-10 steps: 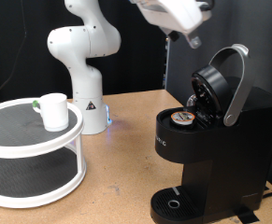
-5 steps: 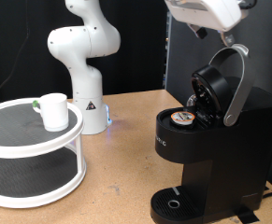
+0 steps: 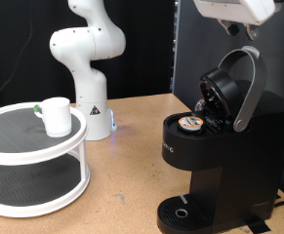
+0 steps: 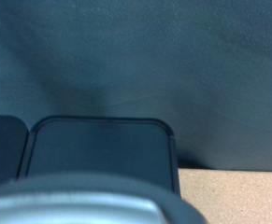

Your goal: Make a cup of coffee with the keurig machine

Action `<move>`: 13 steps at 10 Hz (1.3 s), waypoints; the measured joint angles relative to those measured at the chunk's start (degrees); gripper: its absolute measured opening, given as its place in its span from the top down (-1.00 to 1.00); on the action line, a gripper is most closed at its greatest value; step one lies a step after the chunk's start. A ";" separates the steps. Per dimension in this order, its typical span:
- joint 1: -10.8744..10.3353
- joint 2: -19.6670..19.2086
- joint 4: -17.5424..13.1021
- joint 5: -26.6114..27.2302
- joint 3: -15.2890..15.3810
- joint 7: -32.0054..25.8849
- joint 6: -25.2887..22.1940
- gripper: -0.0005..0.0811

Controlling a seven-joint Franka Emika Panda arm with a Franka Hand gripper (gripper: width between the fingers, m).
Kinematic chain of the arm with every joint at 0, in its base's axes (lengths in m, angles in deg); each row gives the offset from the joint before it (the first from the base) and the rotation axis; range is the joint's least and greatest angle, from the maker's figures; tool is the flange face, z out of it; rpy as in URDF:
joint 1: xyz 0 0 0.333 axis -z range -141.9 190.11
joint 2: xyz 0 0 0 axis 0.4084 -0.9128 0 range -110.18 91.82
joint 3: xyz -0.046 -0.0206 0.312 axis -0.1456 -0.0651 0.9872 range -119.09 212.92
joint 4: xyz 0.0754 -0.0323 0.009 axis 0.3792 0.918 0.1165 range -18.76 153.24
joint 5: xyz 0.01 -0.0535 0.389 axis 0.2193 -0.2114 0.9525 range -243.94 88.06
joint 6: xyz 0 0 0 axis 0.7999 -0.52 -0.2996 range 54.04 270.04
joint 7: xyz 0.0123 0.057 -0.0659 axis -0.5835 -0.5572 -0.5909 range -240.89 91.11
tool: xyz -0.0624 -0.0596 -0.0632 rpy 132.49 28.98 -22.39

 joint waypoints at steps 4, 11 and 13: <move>-0.05 -0.63 -0.34 -1.97 2.60 2.08 1.30 0.43; -0.17 -3.55 -1.00 -4.03 5.88 3.67 4.56 0.98; 0.09 -3.52 -0.97 -3.98 5.68 2.51 4.36 0.98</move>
